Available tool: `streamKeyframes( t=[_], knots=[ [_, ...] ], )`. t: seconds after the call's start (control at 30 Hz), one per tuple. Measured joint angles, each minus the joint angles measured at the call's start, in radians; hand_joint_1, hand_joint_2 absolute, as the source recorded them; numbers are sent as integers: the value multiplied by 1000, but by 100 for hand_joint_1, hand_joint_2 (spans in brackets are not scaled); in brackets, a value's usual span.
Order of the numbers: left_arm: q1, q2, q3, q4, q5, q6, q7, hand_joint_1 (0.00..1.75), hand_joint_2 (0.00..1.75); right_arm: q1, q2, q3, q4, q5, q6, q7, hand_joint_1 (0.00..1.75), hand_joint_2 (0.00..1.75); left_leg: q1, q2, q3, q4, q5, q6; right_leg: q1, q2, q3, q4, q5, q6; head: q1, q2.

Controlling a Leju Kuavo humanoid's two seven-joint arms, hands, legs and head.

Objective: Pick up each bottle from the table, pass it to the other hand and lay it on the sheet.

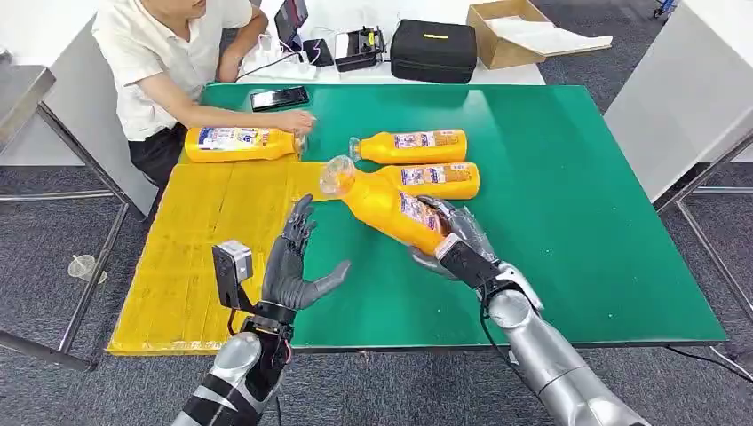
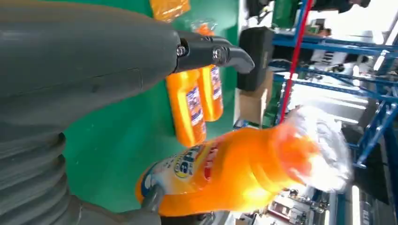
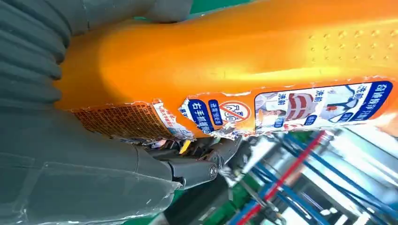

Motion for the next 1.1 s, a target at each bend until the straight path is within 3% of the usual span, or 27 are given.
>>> streamKeyframes(
  t=[0.37,0.57,1.1],
  knots=[
    [-20,-2,1,-8,15,-62,-9,0,175,18,138,-10,-10,-5,5,-36,175,175,0,0,0,0,0,0,0,0,0,0,0,0,0,0],
    [-26,-9,1,-17,13,-96,-19,0,175,20,189,20,47,-6,77,-45,175,175,0,0,0,0,0,0,0,0,-1,0,0,0,0,0],
    [-62,-21,5,12,90,-176,21,0,175,13,238,113,102,-21,115,-94,175,175,0,1,0,0,0,0,0,0,-1,0,0,0,0,0]
  ],
)
